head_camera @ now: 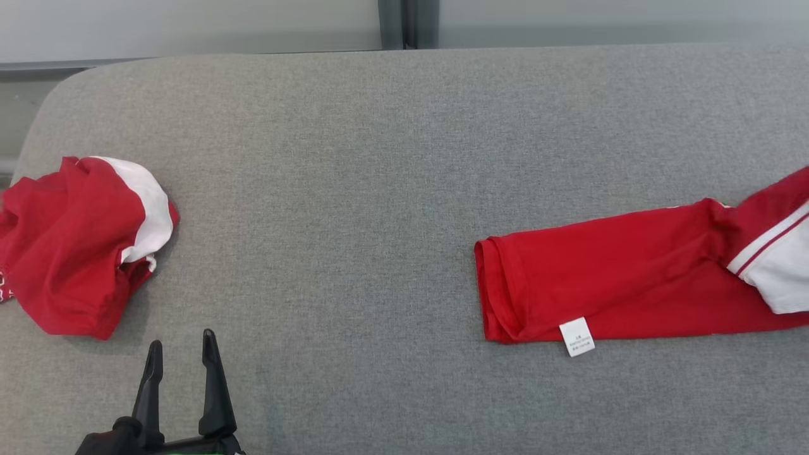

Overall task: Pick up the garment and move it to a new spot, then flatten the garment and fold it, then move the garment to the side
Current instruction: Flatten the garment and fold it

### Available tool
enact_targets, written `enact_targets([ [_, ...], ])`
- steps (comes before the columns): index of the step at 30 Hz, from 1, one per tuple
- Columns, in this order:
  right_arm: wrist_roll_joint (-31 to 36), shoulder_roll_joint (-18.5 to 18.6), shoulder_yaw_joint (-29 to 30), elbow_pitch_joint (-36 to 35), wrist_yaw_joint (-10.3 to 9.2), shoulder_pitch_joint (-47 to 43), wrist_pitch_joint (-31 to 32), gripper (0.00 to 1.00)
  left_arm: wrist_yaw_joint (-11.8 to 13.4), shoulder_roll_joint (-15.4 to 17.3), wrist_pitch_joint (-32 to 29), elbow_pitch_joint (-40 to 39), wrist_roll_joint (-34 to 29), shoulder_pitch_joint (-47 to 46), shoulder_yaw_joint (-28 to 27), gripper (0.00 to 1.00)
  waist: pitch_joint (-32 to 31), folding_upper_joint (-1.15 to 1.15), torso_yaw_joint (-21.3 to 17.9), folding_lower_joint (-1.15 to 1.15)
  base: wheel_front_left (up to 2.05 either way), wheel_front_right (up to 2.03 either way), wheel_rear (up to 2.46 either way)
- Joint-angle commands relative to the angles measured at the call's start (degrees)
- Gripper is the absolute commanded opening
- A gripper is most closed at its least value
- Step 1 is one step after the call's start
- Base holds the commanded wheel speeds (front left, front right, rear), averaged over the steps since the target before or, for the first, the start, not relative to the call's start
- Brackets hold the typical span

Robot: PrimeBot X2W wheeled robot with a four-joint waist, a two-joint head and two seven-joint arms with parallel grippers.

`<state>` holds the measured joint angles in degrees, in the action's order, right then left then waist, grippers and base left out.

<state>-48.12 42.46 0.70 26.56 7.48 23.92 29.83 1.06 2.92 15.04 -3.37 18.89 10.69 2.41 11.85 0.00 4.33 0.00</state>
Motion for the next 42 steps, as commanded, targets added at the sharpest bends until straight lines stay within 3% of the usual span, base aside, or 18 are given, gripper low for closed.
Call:
enact_targets([
  [1,-2.1,-0.9,-1.0,-3.8,0.03,-1.9,1.5,0.0,0.6,0.0,0.2,-0.2,0.9,1.1,0.3,1.0,-1.0,0.0,-0.2,0.0,0.0,0.0,0.0],
  [5,-6.7,-4.4,-4.8,-17.1,0.03,-5.3,4.4,0.0,1.2,0.0,0.2,-0.1,1.4,1.4,1.4,1.0,-1.9,0.0,-1.0,0.0,0.0,0.0,0.0],
  [10,-4.1,-12.2,-12.1,-24.1,0.04,-6.4,3.2,0.0,1.9,0.0,0.2,0.1,1.8,0.7,2.7,1.0,-2.5,0.0,-1.6,0.0,0.0,0.0,0.0],
  [18,4.3,-29.2,-20.3,-16.3,0.03,-4.6,-7.3,0.0,2.5,0.0,0.2,1.7,1.2,0.0,4.7,1.0,-3.3,0.0,-0.7,0.0,0.0,0.0,0.0],
  [22,7.9,-33.8,-21.4,-11.3,0.03,-3.7,-11.9,0.0,2.6,0.0,0.2,2.9,0.7,0.5,5.1,1.0,-3.4,0.0,-0.2,0.0,0.0,0.0,0.0],
  [28,10.9,-35.9,-22.4,-6.5,0.03,-2.2,-15.5,0.0,3.0,0.0,0.2,3.7,0.9,0.4,4.9,1.0,-3.3,0.0,0.0,0.0,0.0,0.0,0.0],
  [29,11.1,-36.0,-22.7,-5.9,0.04,-2.1,-15.8,0.11,3.0,0.0,0.2,3.8,1.0,0.4,5.0,1.0,-3.3,0.0,0.0,0.0,0.0,0.0,0.0],
  [30,11.2,-36.2,-23.1,-5.4,0.04,-1.9,-16.2,0.43,3.0,0.0,0.2,3.9,1.1,0.4,5.0,1.0,-3.2,0.0,-0.2,0.0,0.0,0.0,0.0],
  [31,11.6,-36.3,-23.4,-5.3,0.04,-1.7,-16.7,0.43,3.0,0.0,0.2,4.0,1.1,0.5,5.1,1.0,-3.2,0.0,-0.3,0.0,0.0,0.0,0.0],
  [32,12.1,-36.3,-23.8,-5.1,0.03,-1.3,-17.4,1.0,2.9,0.0,0.2,4.1,1.1,0.5,5.1,1.0,-3.2,0.0,-0.5,0.0,0.0,0.0,0.0],
  [37,10.7,-36.1,-25.1,-7.3,0.03,-2.4,-20.4,1.0,2.8,0.0,0.2,4.3,0.8,1.1,4.7,1.0,-3.4,0.0,-1.4,0.0,0.0,0.0,0.0],
  [42,9.5,-31.8,-22.3,-15.6,0.03,-6.7,-33.3,1.0,2.7,0.0,0.2,3.7,0.4,1.8,3.8,1.0,-4.6,0.0,-2.3,0.0,0.0,0.0,0.0],
])
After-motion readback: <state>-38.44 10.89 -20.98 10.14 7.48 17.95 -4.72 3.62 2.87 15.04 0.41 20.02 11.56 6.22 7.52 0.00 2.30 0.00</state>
